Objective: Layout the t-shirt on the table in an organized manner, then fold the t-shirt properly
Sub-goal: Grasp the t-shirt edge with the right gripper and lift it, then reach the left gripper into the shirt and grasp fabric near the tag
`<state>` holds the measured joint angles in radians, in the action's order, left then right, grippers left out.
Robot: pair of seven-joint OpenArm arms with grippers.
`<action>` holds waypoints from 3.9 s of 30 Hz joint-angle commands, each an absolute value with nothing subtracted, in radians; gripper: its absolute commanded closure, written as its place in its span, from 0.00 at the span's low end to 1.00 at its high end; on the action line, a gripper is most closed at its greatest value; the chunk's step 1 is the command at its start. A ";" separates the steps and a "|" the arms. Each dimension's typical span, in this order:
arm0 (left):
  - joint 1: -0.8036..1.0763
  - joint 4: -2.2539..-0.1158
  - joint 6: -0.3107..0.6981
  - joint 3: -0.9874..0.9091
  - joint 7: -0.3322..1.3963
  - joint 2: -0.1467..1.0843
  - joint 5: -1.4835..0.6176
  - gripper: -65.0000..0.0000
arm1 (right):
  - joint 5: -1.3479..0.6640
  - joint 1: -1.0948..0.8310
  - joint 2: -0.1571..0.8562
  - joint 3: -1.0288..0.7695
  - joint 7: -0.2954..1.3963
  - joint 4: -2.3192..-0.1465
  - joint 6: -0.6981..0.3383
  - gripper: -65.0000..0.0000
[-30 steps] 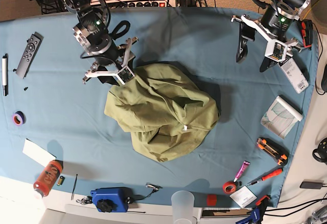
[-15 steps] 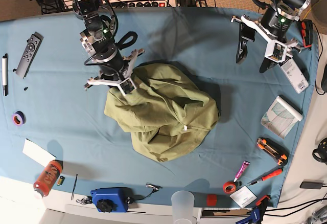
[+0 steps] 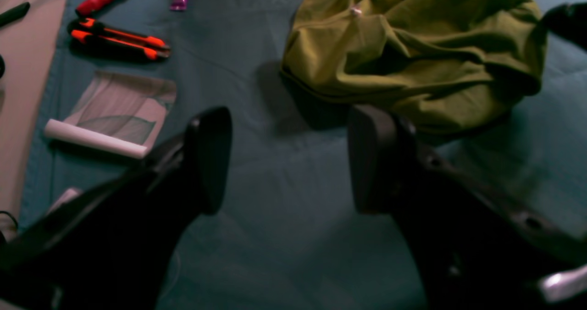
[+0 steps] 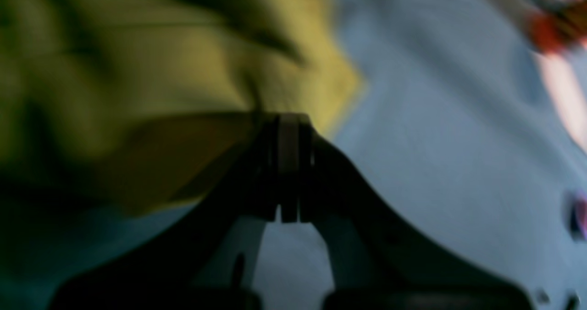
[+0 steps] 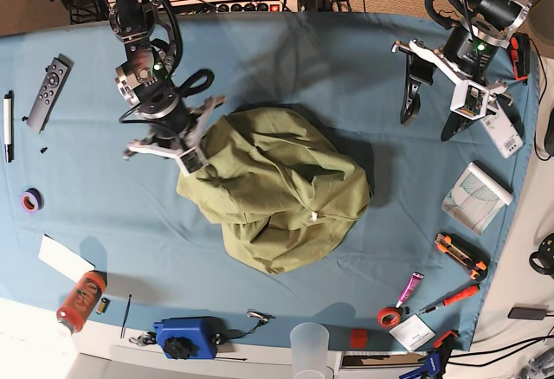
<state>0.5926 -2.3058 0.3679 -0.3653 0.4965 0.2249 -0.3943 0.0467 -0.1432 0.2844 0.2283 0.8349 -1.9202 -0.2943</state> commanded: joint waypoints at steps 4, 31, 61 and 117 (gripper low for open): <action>0.596 -2.321 0.368 -0.369 0.471 0.230 -0.409 0.39 | 0.037 -0.133 0.291 0.223 0.828 -2.021 -0.402 0.85; 0.596 -2.321 0.368 -0.369 0.471 0.229 -0.423 0.39 | 0.244 -0.083 0.291 0.498 0.853 -1.935 -0.264 0.60; 0.595 -2.321 0.368 -0.369 0.471 0.230 -0.423 0.39 | 0.331 -0.135 0.291 0.496 0.899 -2.173 -0.117 1.00; -0.113 -1.576 0.527 0.234 0.569 0.297 -0.383 0.49 | 0.446 -0.504 0.316 0.496 1.108 -2.282 -0.122 1.00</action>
<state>-0.0975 -1.5612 0.5236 0.2394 0.5865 0.2939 -0.3683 0.4335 -0.5018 0.3122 0.4976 1.1217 -2.2612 -0.1276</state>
